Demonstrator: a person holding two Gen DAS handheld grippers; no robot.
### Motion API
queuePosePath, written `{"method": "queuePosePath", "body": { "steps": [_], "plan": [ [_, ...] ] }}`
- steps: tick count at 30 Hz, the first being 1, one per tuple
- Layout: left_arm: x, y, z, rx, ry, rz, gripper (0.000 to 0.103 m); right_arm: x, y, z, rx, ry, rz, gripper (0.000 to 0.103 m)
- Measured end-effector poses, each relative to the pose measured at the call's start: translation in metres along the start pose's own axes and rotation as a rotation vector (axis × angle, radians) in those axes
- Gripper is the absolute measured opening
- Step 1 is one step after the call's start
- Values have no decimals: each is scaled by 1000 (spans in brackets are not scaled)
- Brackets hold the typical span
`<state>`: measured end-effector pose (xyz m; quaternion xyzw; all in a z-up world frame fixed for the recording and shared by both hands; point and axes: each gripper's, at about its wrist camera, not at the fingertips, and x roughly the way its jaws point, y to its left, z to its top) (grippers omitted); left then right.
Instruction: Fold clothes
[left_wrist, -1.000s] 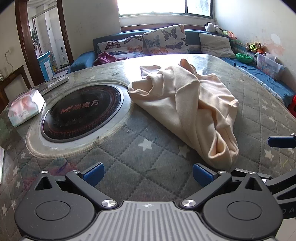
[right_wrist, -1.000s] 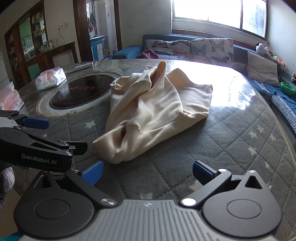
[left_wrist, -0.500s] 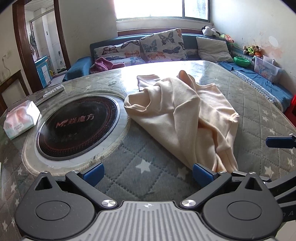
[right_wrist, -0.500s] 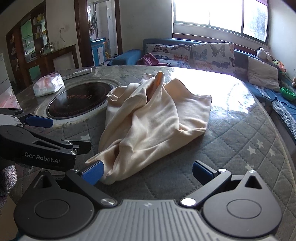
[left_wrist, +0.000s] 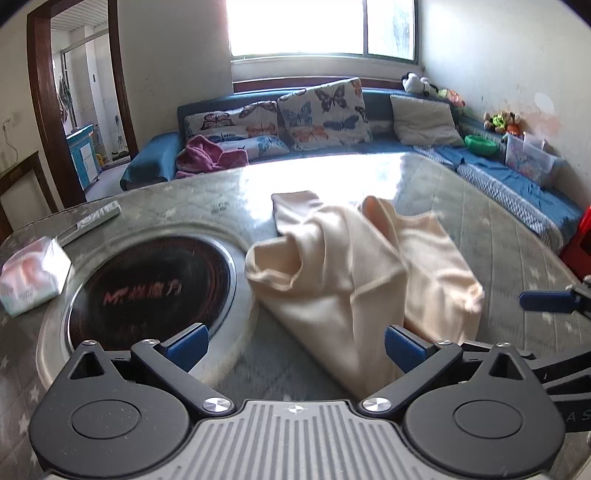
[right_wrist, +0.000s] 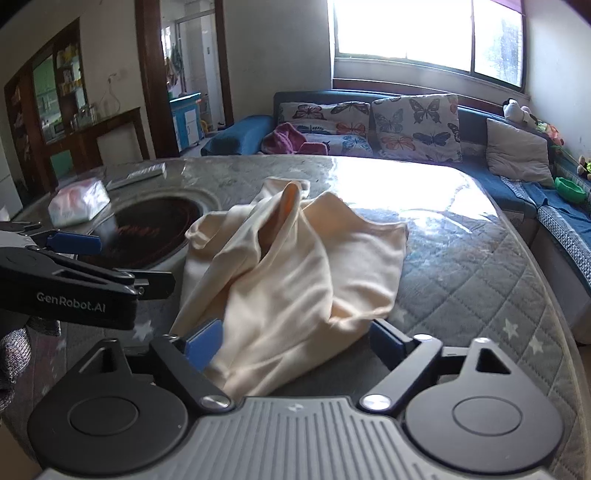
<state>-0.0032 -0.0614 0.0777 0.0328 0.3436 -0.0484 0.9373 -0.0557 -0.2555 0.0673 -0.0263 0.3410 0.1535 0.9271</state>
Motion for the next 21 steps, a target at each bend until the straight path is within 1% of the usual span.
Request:
{"method": "queuePosePath", "body": {
  "steps": [2, 3, 4, 5, 7, 9, 14, 15, 16, 17, 21],
  "plan": [
    [3, 0, 8, -7, -16, -10, 101, 3, -7, 6, 21, -7, 2, 80],
    [4, -1, 12, -7, -24, -14, 98, 5, -11, 10, 34, -11, 4, 75],
    [6, -2, 16, -5, -33, -22, 93, 7, -14, 12, 43, -14, 7, 74],
    [8, -3, 20, -2, -40, -33, 91, 8, -17, 15, 51, -17, 10, 71],
    [14, -5, 29, -4, -45, -60, 81, 10, -22, 20, 65, -24, 16, 68],
    [21, -6, 37, -13, -43, -85, 80, 13, -28, 25, 75, -27, 21, 66],
    [39, -12, 60, 0, -56, -140, 72, 23, -43, 42, 99, -42, 45, 58],
    [44, -13, 63, 5, -52, -154, 67, 25, -45, 45, 101, -43, 48, 58],
    [49, -14, 65, 9, -46, -170, 65, 26, -46, 47, 102, -45, 52, 58],
    [54, -15, 67, 17, -36, -181, 61, 29, -46, 49, 99, -43, 59, 57],
    [76, -16, 67, 47, 10, -186, 39, 41, -45, 57, 87, -38, 88, 57]
  ]
}}
